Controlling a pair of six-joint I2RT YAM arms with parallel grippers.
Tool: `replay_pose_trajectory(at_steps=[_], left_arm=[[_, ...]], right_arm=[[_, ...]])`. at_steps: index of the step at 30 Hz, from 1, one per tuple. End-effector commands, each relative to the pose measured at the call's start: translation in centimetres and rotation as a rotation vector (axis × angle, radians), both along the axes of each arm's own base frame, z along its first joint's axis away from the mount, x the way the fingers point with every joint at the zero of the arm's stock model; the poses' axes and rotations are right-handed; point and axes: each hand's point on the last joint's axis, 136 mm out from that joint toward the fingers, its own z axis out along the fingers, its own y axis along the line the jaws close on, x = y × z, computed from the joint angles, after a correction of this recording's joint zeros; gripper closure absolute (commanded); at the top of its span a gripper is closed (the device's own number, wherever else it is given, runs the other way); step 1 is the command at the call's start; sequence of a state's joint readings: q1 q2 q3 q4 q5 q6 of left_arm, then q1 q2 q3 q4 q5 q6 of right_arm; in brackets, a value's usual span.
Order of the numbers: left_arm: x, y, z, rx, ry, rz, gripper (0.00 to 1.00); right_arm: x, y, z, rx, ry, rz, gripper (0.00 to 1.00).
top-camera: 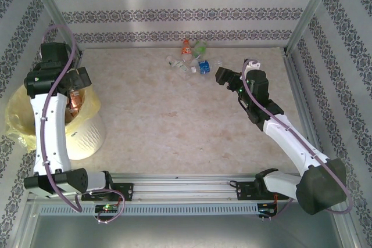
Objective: Put the plastic bottles in the bin
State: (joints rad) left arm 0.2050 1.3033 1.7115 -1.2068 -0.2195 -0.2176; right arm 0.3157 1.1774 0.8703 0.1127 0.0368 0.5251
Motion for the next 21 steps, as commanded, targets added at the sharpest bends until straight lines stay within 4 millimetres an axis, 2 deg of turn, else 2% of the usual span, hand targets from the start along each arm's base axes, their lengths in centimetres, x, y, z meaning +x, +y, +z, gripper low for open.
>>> replay_pose_trajectory(at_steps=[1, 6, 8, 11, 14, 21], left_arm=[[-0.2, -1.0, 1.2, -0.049, -0.089, -0.022, 0.00], [0.5, -3.3, 2.6, -0.155, -0.215, -0.093, 0.00], [1.0, -5.0, 3.2, -0.257, -0.263, -0.126, 0.00], [2.1, -8.3, 4.2, -0.345, -0.321, -0.218, 0.00], [3.5, -11.7, 4.3, -0.390, -0.340, -0.308, 0.00], [7.7, -20.3, 2.9, -0.540, -0.348, -0.521, 0.00]], right_arm=[[0.2, -0.2, 1.2, 0.008, -0.055, 0.001, 0.02], [0.8, -0.1, 0.4, -0.012, -0.074, 0.009, 0.02], [1.4, -0.5, -0.6, -0.035, -0.051, -0.014, 0.02], [2.3, -1.3, -1.8, -0.054, 0.016, -0.052, 0.02], [3.3, -1.9, -2.5, -0.064, 0.060, -0.068, 0.02], [6.5, -2.8, -4.3, -0.023, 0.182, -0.080, 0.02]])
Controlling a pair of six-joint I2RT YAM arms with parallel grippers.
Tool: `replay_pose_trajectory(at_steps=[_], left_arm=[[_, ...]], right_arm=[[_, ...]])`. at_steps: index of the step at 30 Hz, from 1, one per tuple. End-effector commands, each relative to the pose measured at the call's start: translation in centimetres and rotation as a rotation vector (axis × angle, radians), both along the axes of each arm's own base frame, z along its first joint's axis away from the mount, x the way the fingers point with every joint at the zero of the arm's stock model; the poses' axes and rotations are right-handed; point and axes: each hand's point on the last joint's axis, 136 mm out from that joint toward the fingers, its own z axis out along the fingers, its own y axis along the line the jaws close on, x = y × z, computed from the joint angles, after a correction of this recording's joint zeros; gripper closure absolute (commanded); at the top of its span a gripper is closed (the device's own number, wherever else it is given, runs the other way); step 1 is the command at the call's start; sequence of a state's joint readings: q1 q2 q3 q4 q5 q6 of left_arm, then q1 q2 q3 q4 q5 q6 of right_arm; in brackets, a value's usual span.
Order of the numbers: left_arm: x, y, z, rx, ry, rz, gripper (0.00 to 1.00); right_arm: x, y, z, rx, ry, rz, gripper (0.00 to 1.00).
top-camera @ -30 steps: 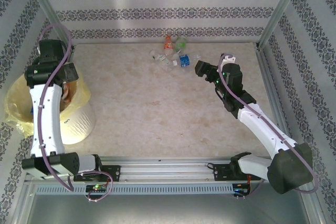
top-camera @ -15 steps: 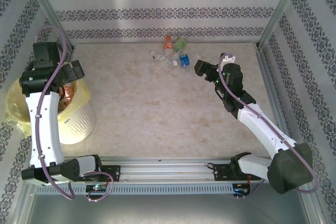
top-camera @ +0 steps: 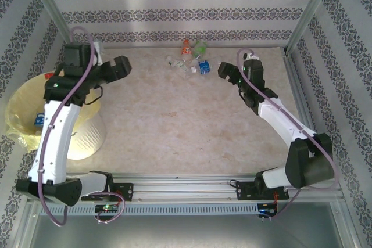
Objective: Put the plastic bottles in the bin
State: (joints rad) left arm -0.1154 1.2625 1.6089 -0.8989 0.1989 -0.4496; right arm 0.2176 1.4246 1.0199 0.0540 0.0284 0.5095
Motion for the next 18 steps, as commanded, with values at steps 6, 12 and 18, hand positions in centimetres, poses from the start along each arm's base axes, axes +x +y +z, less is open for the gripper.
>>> replay_pose_trajectory(at_steps=[6, 12, 18], left_arm=[[4.3, -6.2, -0.8, -0.108, -0.045, -0.124, 0.00], [4.8, -5.7, -2.2, -0.075, -0.013, -0.098, 0.00], [4.6, -4.4, -3.2, -0.021, -0.005, -0.048, 0.00]], right_arm=[[4.6, -1.1, -3.0, 0.064, 0.185, -0.045, 0.02], [8.6, -1.2, -5.4, 0.151, 0.329, -0.085, 0.02], [13.3, -0.5, -8.4, 0.454, 0.431, -0.167, 0.02]])
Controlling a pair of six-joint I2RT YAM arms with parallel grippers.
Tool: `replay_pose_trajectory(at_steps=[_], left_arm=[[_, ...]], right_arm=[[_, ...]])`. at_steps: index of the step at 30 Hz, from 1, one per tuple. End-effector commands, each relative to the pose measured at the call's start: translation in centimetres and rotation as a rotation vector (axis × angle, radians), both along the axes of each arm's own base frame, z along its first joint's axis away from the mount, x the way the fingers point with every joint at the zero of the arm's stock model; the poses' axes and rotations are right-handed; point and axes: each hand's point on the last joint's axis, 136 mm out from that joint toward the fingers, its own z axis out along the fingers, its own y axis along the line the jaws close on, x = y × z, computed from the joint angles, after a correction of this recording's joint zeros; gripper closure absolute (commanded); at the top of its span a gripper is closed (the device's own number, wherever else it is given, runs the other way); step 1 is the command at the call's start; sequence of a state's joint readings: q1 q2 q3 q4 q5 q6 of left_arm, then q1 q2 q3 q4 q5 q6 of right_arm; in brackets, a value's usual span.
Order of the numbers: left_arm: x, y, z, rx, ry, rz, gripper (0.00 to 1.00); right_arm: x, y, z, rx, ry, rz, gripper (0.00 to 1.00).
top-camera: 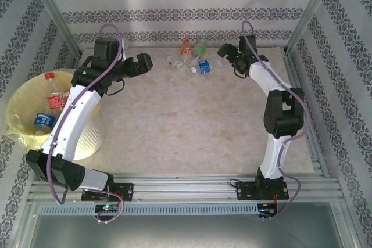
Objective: Put the plastic bottles in the bin
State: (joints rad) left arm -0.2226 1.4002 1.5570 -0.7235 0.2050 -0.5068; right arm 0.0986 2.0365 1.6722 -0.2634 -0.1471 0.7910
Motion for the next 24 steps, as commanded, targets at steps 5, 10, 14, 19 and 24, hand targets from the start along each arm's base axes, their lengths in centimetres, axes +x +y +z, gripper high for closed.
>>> replay_pose_trajectory(at_steps=[5, 10, 14, 19, 24], left_arm=[[-0.1, 1.2, -0.4, 0.067, -0.010, 0.046, 0.00], [0.0, 1.8, -1.0, 0.101, 0.001, 0.067, 0.00], [0.4, 1.9, -1.5, 0.109, 0.012, 0.072, 0.00], [1.0, 1.9, -2.3, 0.125, 0.032, 0.076, 0.00], [1.6, 1.9, -2.8, 0.139, 0.049, 0.078, 0.00]], right_arm=[[3.0, 1.9, -4.0, 0.281, 0.243, -0.110, 0.02], [3.7, 3.2, -6.2, 0.417, 0.353, -0.158, 0.02], [4.1, 4.0, -7.9, 0.512, 0.414, -0.195, 0.02], [5.4, 5.2, -9.9, 0.628, 0.450, -0.212, 0.02], [6.1, 5.1, -12.7, 0.672, 0.502, -0.258, 0.02]])
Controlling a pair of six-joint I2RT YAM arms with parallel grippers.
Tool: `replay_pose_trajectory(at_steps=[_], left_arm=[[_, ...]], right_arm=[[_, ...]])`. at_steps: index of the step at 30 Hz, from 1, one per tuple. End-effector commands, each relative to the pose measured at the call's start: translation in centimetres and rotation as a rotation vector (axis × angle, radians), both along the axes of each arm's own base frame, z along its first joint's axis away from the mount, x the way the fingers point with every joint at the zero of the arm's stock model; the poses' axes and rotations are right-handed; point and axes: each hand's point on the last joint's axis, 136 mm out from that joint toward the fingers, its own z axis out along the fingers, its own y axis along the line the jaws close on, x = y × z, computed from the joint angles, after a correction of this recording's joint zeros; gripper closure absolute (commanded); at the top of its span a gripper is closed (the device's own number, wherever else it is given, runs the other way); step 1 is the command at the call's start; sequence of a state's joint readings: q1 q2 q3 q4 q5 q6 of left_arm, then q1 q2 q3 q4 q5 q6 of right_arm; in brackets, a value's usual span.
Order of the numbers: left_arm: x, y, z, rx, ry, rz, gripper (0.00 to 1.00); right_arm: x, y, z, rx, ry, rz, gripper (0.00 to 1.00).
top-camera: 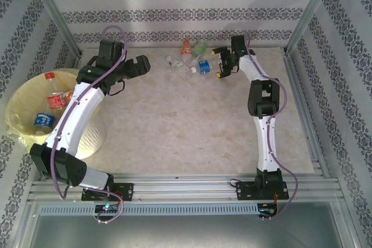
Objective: Put the plastic bottles in the bin
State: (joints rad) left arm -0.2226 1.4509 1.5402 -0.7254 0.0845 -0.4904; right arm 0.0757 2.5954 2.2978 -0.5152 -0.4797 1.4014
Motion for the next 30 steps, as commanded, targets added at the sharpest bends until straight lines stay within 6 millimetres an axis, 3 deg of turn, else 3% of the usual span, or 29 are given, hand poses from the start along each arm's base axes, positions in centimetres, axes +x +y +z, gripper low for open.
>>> replay_pose_trajectory(at_steps=[1, 7, 11, 17, 24, 30], left_arm=[[0.3, 0.1, -0.2, 0.038, 0.011, -0.008, 0.00], [0.9, -0.3, -0.8, 0.030, 0.026, -0.020, 0.00], [1.1, -1.4, -0.9, -0.005, 0.018, -0.068, 0.00], [1.1, -3.0, -1.0, -0.057, -0.021, -0.144, 0.00], [1.3, -6.8, -1.9, -0.063, -0.065, -0.300, 0.00], [-0.2, -13.6, -2.5, -0.099, -0.150, -0.625, 0.00]], right_arm=[[-0.2, 0.7, -3.0, 0.085, 0.086, -0.026, 0.04], [0.0, 1.0, -2.1, 0.107, 0.016, -0.007, 0.34], [-0.4, 0.6, -0.1, 0.102, -0.065, 0.003, 0.49], [-4.1, 0.2, 3.2, 0.067, -0.170, 0.035, 0.53], [-10.0, 0.1, 5.9, -0.016, -0.268, 0.111, 0.54], [-14.9, 1.0, 8.8, -0.101, -0.378, 0.196, 0.54]])
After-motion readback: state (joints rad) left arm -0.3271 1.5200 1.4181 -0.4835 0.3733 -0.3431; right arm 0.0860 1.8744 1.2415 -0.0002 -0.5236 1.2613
